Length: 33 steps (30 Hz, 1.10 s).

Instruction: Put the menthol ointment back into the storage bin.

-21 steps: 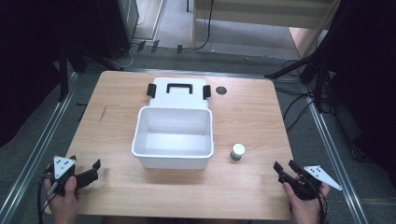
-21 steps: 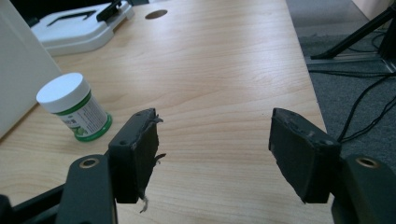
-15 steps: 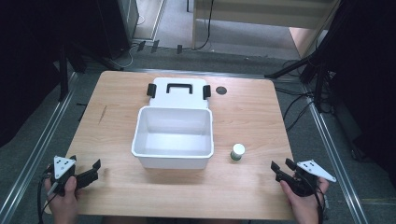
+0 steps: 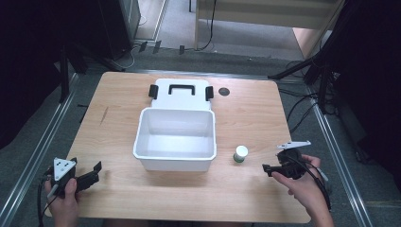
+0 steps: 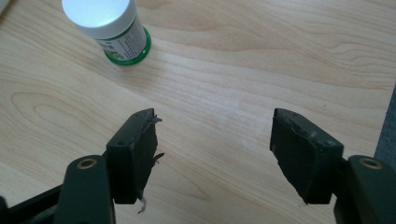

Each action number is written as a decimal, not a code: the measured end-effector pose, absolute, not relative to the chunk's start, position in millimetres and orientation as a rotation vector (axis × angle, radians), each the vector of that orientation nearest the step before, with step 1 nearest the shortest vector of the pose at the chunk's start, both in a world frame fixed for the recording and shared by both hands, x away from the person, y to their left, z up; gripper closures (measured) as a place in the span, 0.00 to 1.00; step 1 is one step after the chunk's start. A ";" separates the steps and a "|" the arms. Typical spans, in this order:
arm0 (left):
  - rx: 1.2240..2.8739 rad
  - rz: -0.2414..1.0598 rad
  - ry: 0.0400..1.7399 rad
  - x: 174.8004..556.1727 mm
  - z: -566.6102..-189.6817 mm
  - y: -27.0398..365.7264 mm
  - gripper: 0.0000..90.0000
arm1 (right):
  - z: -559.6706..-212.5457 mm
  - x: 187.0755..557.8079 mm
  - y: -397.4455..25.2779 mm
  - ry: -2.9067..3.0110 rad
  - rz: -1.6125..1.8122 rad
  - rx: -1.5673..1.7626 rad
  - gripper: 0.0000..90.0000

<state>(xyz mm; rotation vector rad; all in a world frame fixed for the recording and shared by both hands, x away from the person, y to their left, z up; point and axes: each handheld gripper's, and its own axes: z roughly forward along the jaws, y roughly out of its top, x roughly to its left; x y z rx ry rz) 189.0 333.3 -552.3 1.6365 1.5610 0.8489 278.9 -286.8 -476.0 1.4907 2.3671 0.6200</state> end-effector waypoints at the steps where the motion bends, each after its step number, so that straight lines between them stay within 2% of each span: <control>1: 1.636 0.849 1.561 189.1 -552.3 333.4 0.16 | -474.8 281.3 -284.6 2.386 0.592 1.504 0.35; 15: 1.640 0.855 1.562 189.6 -552.6 332.5 0.16 | -467.0 317.7 -230.3 2.683 0.190 1.469 0.28; 33: 1.634 0.860 1.558 189.1 -552.7 332.0 0.16 | -460.7 345.7 -190.0 2.692 0.155 1.445 0.30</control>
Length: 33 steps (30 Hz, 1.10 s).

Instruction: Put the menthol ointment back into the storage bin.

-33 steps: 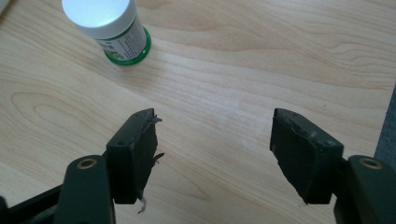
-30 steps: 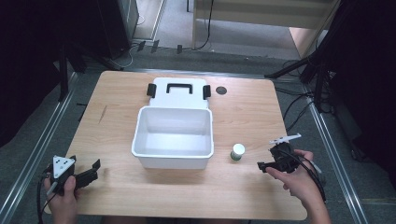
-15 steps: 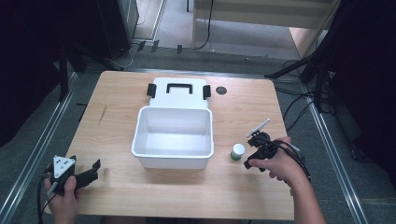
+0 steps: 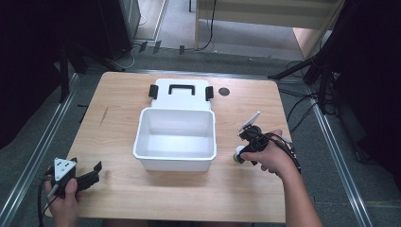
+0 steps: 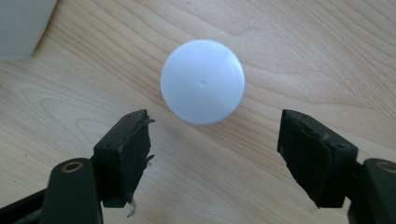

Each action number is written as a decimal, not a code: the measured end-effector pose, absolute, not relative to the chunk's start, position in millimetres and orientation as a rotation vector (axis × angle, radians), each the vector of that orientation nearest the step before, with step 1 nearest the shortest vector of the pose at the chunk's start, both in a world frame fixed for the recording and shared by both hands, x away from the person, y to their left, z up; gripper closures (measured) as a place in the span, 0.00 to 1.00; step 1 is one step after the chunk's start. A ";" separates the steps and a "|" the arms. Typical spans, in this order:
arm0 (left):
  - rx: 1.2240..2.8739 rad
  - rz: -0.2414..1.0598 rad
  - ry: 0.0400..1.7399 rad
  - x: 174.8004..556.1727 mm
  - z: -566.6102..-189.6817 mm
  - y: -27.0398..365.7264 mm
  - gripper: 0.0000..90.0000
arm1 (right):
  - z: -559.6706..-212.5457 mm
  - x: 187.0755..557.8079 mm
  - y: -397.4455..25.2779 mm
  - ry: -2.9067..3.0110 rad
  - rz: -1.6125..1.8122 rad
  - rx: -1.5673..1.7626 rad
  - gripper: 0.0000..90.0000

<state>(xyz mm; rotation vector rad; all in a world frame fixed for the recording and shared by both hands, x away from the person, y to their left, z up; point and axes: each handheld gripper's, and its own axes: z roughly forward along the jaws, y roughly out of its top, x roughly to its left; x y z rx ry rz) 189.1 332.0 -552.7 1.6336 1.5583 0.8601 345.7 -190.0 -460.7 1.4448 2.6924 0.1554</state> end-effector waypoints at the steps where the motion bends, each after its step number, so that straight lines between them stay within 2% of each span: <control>1: 1.634 0.860 1.558 189.1 -552.7 332.0 0.16 | -461.0 346.8 -188.9 2.691 0.154 1.449 0.30; 15: 1.637 0.858 1.557 189.2 -552.5 332.3 0.16 | -470.7 358.2 -173.1 2.682 0.145 1.487 0.44; 20: 1.635 0.857 1.559 189.1 -552.5 332.3 0.16 | -475.1 359.9 -168.8 2.684 0.102 1.498 0.56; 33: 1.637 0.858 1.557 189.3 -552.6 332.2 0.16 | -470.3 359.5 -170.8 2.711 0.125 1.489 0.57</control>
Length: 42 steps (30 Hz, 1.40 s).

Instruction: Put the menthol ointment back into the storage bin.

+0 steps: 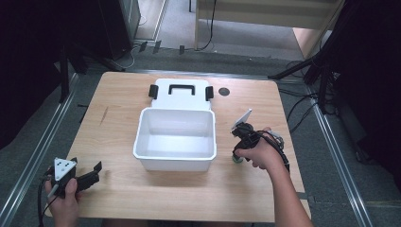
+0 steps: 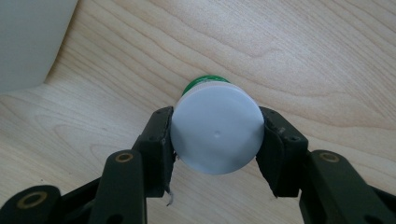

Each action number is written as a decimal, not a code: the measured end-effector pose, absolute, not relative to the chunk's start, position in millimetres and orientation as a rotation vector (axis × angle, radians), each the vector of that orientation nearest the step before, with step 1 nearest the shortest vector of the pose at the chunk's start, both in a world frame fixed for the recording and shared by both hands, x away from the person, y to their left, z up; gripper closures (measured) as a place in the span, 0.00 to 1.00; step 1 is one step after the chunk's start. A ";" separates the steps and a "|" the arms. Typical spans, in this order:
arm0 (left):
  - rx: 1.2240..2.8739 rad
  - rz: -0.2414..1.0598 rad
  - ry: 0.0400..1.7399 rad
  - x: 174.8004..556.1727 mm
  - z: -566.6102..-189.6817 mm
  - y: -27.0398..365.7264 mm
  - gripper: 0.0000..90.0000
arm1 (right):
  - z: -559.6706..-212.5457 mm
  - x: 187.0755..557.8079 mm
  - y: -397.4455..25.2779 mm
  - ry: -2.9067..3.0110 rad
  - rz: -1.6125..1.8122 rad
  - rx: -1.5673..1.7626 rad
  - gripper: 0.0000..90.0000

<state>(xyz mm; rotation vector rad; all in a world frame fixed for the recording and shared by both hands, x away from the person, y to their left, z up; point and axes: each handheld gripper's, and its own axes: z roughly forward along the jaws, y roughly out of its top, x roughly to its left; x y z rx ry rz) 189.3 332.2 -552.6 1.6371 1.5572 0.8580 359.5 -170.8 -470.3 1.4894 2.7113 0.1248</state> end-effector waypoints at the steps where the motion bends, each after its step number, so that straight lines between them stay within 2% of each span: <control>1: 1.637 0.858 1.557 189.3 -552.6 332.2 0.16 | -469.3 359.2 -171.3 2.711 0.128 1.490 0.57; 42: 1.637 0.860 1.561 189.3 -552.6 332.0 0.16 | -393.5 362.4 -164.9 2.639 0.250 1.439 0.58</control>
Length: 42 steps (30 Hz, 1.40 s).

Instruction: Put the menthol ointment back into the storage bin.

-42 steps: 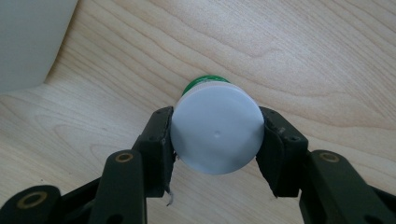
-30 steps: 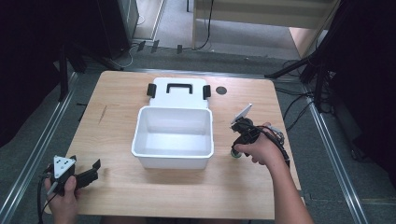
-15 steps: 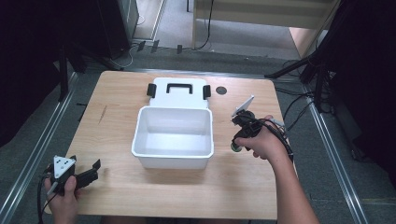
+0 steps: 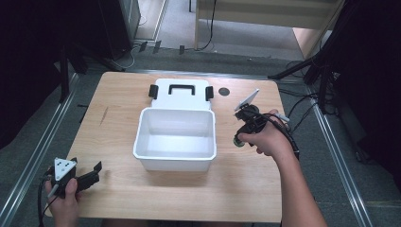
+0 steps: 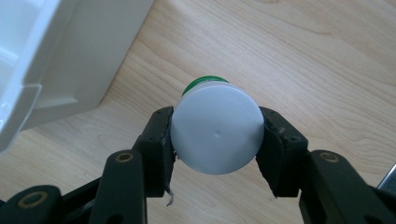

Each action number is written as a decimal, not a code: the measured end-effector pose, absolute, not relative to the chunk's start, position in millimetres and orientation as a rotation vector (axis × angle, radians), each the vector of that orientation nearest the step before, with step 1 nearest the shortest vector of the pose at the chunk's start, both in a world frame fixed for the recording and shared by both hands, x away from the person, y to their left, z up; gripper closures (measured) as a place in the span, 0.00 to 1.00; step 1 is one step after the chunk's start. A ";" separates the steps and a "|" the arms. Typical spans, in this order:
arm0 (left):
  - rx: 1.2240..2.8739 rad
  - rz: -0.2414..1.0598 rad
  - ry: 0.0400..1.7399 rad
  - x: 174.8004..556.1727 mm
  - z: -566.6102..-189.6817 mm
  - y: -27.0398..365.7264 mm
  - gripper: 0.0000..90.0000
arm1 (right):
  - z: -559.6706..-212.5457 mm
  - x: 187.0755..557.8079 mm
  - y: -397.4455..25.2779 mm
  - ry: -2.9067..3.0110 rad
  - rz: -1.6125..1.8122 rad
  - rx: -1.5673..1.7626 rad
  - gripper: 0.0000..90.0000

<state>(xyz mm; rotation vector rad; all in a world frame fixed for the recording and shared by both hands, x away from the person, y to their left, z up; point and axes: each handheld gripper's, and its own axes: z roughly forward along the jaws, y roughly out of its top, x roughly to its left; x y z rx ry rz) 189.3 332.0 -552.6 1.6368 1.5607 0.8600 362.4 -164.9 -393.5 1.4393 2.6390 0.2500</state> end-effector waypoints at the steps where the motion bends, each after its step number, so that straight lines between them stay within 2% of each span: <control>1: 1.636 0.859 1.561 189.3 -552.5 332.0 0.16 | -392.2 362.5 -164.8 2.637 0.253 1.434 0.58; 42: 1.636 0.852 1.566 189.9 -552.5 332.5 0.16 | -336.0 361.1 -112.1 2.622 0.430 1.266 0.58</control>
